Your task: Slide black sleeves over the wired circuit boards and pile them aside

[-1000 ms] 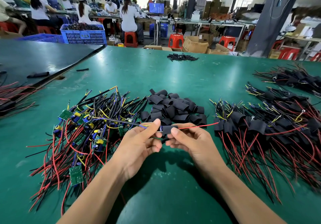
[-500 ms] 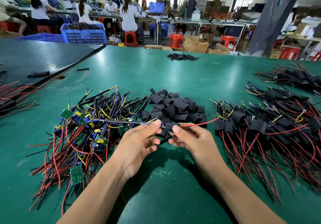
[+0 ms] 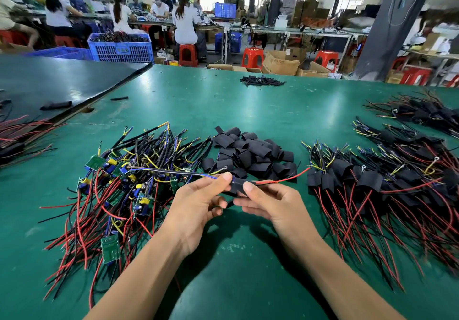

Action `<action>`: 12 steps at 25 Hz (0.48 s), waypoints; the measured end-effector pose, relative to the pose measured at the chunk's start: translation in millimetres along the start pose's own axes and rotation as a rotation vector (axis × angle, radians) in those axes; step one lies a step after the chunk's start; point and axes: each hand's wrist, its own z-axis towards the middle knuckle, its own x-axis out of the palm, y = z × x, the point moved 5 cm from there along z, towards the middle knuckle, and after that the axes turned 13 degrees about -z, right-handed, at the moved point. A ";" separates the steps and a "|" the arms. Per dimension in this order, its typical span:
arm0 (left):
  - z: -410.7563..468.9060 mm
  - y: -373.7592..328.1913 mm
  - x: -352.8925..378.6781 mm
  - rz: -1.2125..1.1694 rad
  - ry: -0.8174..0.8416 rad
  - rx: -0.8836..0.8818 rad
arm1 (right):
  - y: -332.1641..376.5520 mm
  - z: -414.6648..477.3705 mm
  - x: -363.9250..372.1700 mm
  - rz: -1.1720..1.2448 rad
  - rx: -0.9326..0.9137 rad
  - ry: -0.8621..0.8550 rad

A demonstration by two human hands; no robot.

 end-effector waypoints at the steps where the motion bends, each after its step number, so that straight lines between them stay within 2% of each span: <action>1: 0.1 0.0 -0.1 0.007 0.005 0.007 | -0.4 0.0 -0.1 0.000 0.002 -0.001; 8: -1.1 4.5 5.4 -0.058 0.086 -0.051 | 6.1 -4.0 5.0 0.030 -0.034 0.009; 12: -3.3 3.4 9.7 -0.083 0.127 -0.043 | 8.4 -4.7 7.5 -0.048 -0.064 -0.015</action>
